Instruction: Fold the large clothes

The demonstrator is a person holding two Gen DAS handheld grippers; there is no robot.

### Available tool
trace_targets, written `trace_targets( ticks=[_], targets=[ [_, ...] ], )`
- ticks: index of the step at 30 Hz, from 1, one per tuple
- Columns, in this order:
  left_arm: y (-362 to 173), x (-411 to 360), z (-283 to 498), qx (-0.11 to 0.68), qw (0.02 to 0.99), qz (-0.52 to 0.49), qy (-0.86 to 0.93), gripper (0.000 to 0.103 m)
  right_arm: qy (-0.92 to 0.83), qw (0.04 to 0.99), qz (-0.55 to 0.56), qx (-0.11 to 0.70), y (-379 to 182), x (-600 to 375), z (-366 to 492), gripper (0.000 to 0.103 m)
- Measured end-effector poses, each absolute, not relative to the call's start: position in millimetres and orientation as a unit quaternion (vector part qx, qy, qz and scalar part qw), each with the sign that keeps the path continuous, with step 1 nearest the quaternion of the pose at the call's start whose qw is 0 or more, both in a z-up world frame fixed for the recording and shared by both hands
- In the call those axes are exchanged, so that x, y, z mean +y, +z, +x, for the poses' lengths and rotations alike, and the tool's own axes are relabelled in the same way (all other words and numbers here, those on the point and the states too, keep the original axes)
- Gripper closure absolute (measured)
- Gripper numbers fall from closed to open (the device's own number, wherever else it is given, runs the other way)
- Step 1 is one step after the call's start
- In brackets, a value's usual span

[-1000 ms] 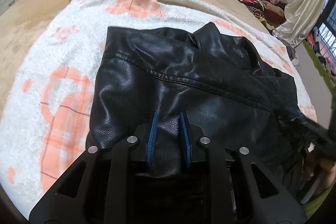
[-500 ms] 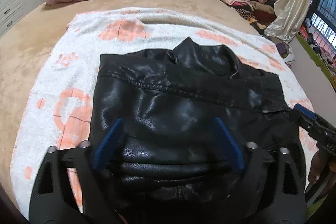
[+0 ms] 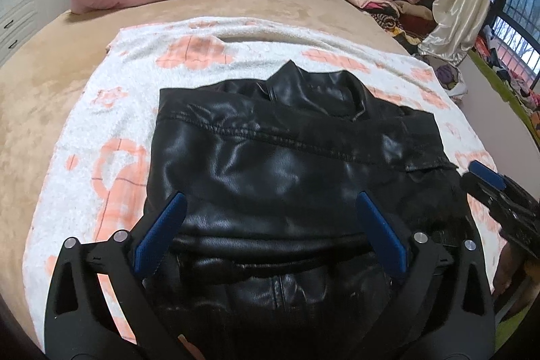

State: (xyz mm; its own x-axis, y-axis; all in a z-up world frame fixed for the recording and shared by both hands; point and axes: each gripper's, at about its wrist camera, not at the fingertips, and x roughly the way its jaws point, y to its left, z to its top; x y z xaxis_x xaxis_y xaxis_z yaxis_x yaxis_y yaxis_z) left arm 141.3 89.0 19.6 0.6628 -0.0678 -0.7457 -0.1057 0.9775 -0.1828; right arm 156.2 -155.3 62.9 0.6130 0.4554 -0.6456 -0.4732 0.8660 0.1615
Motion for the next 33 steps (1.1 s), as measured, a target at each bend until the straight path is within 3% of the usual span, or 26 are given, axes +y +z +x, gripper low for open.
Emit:
trace_targets(
  ticks=[5,10,13,19,23,26,30,33],
  targets=[
    [5,80,135,0.426,0.9,-0.095,-0.001,0.009,0.264,0.891,-0.027,0.369,54,-150,151,0.055],
    [-22,77,136,0.46,0.883,-0.092,-0.001,0.033,0.256,0.877,-0.049,0.403,33,-143,152,0.058],
    [-34,75,137,0.467,0.879,-0.092,-0.002,0.033,0.236,0.86,-0.052,0.449,5,-144,163,0.069],
    [-36,73,137,0.464,0.881,-0.091,-0.001,0.033,0.235,0.856,-0.026,0.459,-12,-150,166,0.069],
    [-24,72,131,0.451,0.887,-0.095,-0.003,0.031,0.244,0.868,-0.02,0.432,6,-154,156,0.06],
    [-14,74,127,0.445,0.89,-0.104,-0.009,0.03,0.25,0.877,-0.017,0.411,21,-156,147,0.046],
    [-2,72,122,0.433,0.895,-0.106,-0.012,0.021,0.253,0.885,-0.007,0.39,39,-161,139,0.02],
    [7,69,118,0.424,0.9,-0.103,-0.01,0.01,0.255,0.89,-0.001,0.378,50,-165,134,0.012]
  ],
)
